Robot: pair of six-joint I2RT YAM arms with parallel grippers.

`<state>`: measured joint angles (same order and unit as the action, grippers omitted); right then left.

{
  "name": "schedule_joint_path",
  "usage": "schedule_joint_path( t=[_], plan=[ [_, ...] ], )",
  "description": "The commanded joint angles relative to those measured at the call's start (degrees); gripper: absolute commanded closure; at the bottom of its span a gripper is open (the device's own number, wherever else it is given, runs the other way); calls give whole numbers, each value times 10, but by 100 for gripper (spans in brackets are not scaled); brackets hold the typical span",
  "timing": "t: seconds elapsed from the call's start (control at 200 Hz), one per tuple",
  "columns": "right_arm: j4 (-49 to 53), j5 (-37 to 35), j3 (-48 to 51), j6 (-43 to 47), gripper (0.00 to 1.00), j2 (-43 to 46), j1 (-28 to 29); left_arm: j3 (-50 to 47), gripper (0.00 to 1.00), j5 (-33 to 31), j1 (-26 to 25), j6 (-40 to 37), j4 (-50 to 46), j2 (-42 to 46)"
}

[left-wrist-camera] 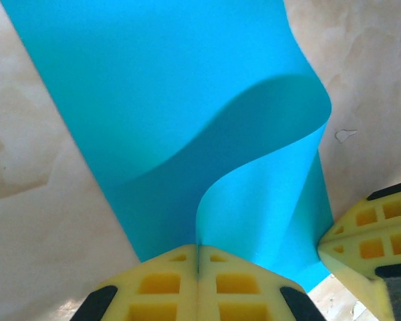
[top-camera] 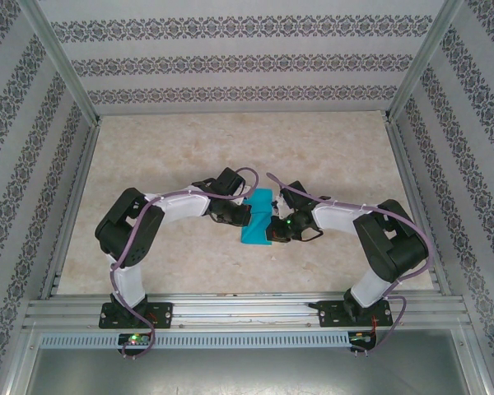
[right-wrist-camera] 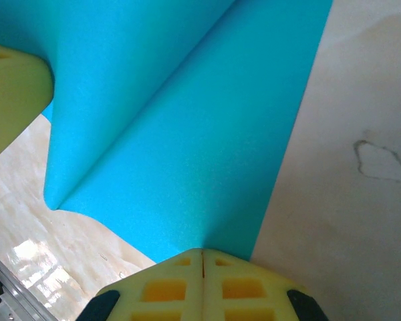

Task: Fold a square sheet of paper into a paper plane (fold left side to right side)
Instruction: Fold the triangle a second time at the center of the table.

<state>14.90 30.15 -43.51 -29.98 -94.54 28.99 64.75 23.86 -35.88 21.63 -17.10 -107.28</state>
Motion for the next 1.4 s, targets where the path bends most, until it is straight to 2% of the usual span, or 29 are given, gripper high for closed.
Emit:
schedule_joint_path(
  t=[0.0, 0.654, 0.819, 1.034, 1.169, 1.269, 1.394],
  plan=[
    [35, -30, 3, 9, 100, -15, -6, 13, 100, -15, 8, -17, -22, -10],
    [36, -26, -2, 8, 100, -16, -7, 13, 100, -16, 9, -19, -8, -30],
    [18, 5, -2, -2, 100, -1, -15, 11, 100, -14, 9, -22, -11, -38],
    [-41, 70, 9, -36, 100, 56, -43, 5, 100, -12, 9, -19, -12, -42],
    [-152, 102, 30, -98, 100, 49, -38, 2, 100, -11, 9, -18, -11, -41],
    [-213, 93, 30, -134, 100, 28, -22, 2, 100, -11, 9, -16, -10, -42],
    [-235, 63, 17, -146, 100, 2, -8, 2, 100, -8, 9, -14, -7, -42]
  ],
)
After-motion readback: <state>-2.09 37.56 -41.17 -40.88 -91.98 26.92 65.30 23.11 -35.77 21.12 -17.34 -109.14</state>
